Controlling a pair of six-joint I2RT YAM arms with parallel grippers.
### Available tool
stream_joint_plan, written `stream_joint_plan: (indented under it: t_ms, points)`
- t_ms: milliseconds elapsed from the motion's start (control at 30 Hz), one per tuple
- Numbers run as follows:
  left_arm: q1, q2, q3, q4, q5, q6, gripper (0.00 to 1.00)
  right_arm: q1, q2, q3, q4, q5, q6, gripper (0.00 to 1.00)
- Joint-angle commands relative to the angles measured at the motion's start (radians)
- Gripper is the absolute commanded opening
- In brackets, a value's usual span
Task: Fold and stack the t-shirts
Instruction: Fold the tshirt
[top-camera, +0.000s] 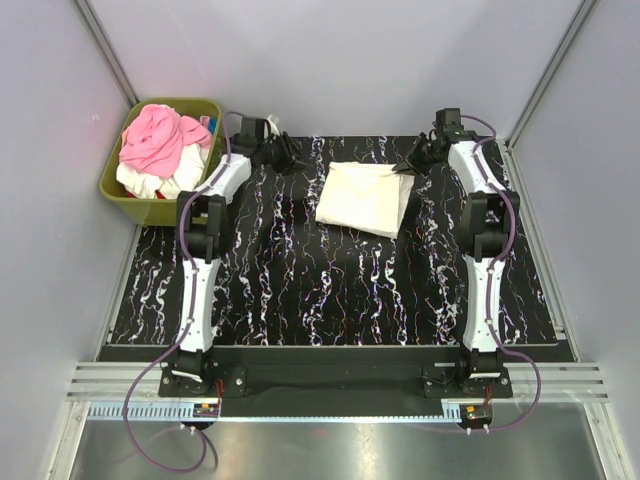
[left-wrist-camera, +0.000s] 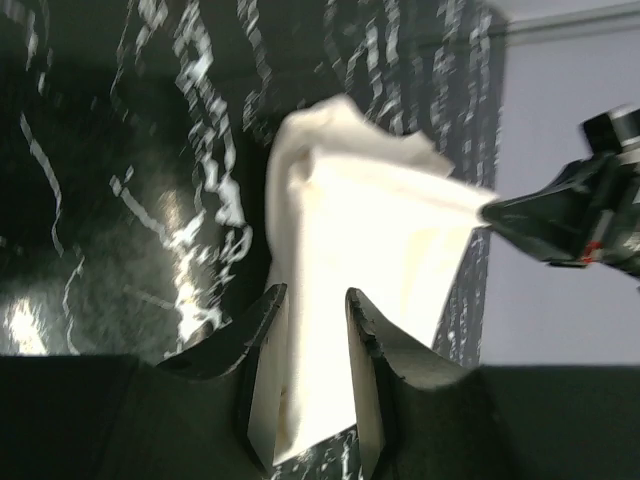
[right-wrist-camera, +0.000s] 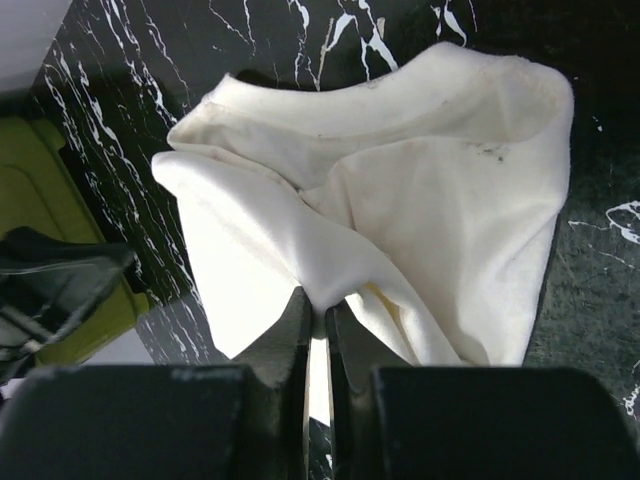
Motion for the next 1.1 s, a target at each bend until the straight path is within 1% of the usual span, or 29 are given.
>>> stream_joint_plan:
  t_ms: [0,33,67,133,167,200,233,267,333,367,400,433,467,500,533,567,600,667,733,767,833,867,900,933,967,1033,1067]
  points:
    - [-0.015,-0.090,-0.132,0.034,0.006,0.054,0.34,-0.003,-0.126,-0.020,0.005,-0.001,-0.040,0.00]
    - [-0.015,-0.103,-0.193,0.034,0.001,0.062,0.33,-0.015,-0.149,-0.046,0.018,0.016,-0.045,0.00]
    - [-0.015,-0.131,-0.224,0.034,-0.004,0.072,0.33,-0.023,-0.200,-0.126,0.038,0.037,-0.046,0.00]
    - [-0.015,-0.156,-0.308,0.033,-0.011,0.086,0.31,-0.035,-0.240,-0.223,0.112,0.116,-0.028,0.00]
    - [-0.015,-0.182,-0.334,0.036,-0.014,0.100,0.30,-0.093,-0.260,-0.316,0.136,0.131,0.006,0.00]
    - [-0.015,-0.195,-0.359,0.036,-0.017,0.105,0.30,-0.110,-0.263,-0.359,0.204,0.127,0.021,0.00]
    - [-0.015,-0.208,-0.406,0.037,-0.027,0.109,0.29,-0.122,-0.257,-0.393,0.230,0.124,0.033,0.00]
    - [-0.015,-0.234,-0.429,0.036,-0.027,0.119,0.29,-0.144,-0.216,-0.405,0.250,0.111,0.038,0.00]
    - [-0.017,-0.258,-0.494,0.040,-0.031,0.123,0.28,-0.154,-0.150,-0.360,0.224,0.067,0.030,0.00]
    - [-0.017,-0.286,-0.511,0.039,-0.031,0.128,0.28,-0.158,-0.081,-0.291,0.218,0.046,0.012,0.00]
    - [-0.018,-0.301,-0.529,0.039,-0.033,0.129,0.27,-0.162,-0.047,-0.248,0.182,0.024,0.006,0.00]
    - [-0.018,-0.317,-0.564,0.039,-0.034,0.132,0.28,-0.164,-0.016,-0.199,0.149,0.019,0.001,0.04]
    - [-0.020,-0.349,-0.580,0.036,-0.037,0.138,0.28,-0.165,0.028,-0.121,0.123,0.022,-0.003,0.14]
    - [-0.018,-0.364,-0.610,0.026,-0.044,0.140,0.28,-0.167,0.041,-0.093,0.106,0.022,-0.002,0.31]
    - [-0.020,-0.380,-0.626,0.022,-0.047,0.146,0.27,-0.168,0.050,-0.064,0.091,0.024,-0.003,0.59]
    - [-0.020,-0.415,-0.641,0.017,-0.050,0.151,0.27,-0.170,0.067,0.003,0.066,0.033,-0.009,0.65]
    - [-0.021,-0.432,-0.669,0.008,-0.053,0.155,0.27,-0.171,0.068,0.034,0.013,0.050,-0.014,0.68]
    - [-0.024,-0.481,-0.695,-0.010,-0.071,0.169,0.27,-0.179,0.027,0.053,-0.018,0.073,-0.019,0.78]
    - [-0.026,-0.516,-0.742,-0.032,-0.089,0.175,0.27,-0.184,-0.034,0.007,-0.012,0.099,-0.020,0.85]
    - [-0.029,-0.554,-0.759,-0.035,-0.096,0.180,0.27,-0.184,-0.107,-0.058,-0.001,0.104,-0.031,0.90]
    - [-0.035,-0.594,-0.816,-0.049,-0.117,0.186,0.27,-0.184,-0.183,-0.129,0.014,0.125,-0.045,0.92]
    - [-0.041,-0.634,-0.837,-0.056,-0.131,0.194,0.27,-0.184,-0.253,-0.204,0.017,0.133,-0.061,0.93]
    - [-0.044,-0.657,-0.882,-0.069,-0.142,0.192,0.27,-0.184,-0.289,-0.246,0.023,0.139,-0.069,0.94]
    - [-0.046,-0.679,-0.908,-0.070,-0.161,0.189,0.27,-0.184,-0.322,-0.336,0.026,0.142,-0.081,0.95]
    - [-0.051,-0.726,-0.940,-0.070,-0.169,0.186,0.27,-0.184,-0.387,-0.381,0.029,0.145,-0.089,0.95]
    - [-0.052,-0.775,-1.035,-0.058,-0.197,0.172,0.27,-0.184,-0.448,-0.480,0.043,0.148,-0.094,0.96]
    - [-0.055,-0.827,-1.072,-0.053,-0.202,0.171,0.27,-0.184,-0.496,-0.581,0.060,0.142,-0.094,0.96]
